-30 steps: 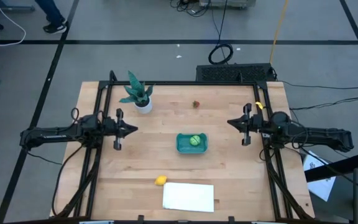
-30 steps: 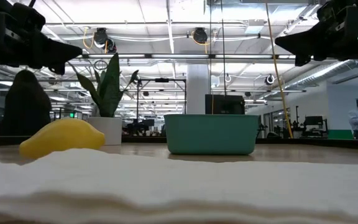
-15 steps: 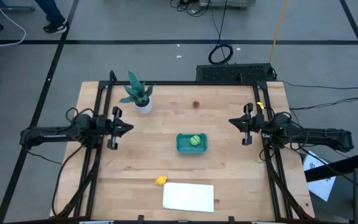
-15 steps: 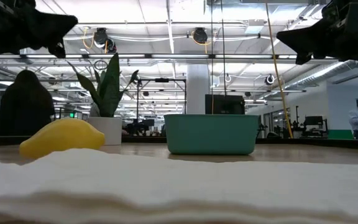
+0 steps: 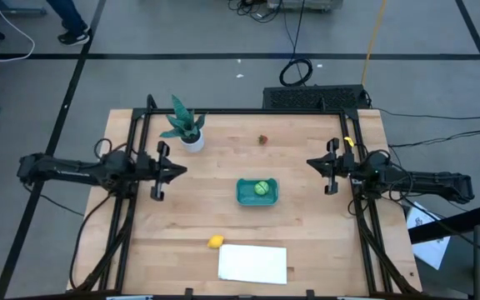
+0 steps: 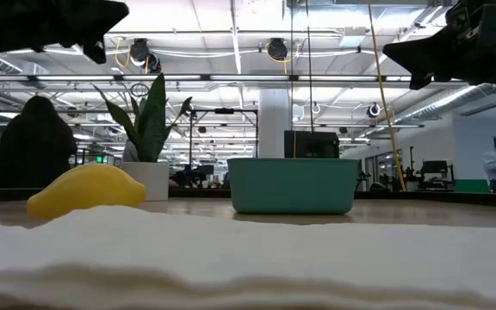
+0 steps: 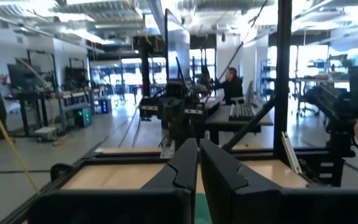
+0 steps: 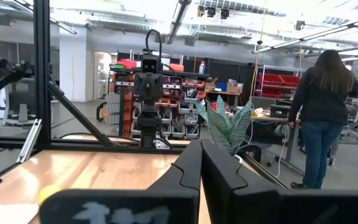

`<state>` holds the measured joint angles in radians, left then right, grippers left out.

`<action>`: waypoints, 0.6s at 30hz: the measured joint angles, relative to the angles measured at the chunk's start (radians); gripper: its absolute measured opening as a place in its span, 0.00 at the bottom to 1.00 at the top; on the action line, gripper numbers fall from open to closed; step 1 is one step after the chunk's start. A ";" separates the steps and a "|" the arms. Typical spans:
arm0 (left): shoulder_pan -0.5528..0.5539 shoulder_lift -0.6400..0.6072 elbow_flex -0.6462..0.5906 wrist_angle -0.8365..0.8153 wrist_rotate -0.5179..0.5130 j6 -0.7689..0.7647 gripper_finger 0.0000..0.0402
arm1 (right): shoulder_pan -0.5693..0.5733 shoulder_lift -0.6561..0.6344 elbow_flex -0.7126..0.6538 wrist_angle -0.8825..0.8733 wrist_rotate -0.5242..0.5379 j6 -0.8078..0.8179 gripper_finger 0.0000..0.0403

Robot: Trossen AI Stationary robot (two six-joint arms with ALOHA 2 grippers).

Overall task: Pick and placing Produce into tupperware
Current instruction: Put the yellow lemon into the blue bin

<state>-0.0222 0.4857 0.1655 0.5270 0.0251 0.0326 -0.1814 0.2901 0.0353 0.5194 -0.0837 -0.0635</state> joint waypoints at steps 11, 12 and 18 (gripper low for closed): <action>-0.067 0.251 0.195 -0.001 0.000 0.048 0.06 | 0.000 0.000 -0.001 -0.023 0.000 0.000 0.00; -0.076 0.270 0.211 -0.001 0.000 0.048 0.06 | 0.000 0.000 -0.001 -0.023 0.000 0.000 0.00; -0.123 0.350 0.269 0.000 0.000 0.035 0.06 | 0.000 0.000 -0.001 -0.023 0.000 0.021 0.00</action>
<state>-0.1456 0.8355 0.4342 0.5273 0.0254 0.0681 -0.1814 0.2901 0.0345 0.4961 -0.0837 -0.0424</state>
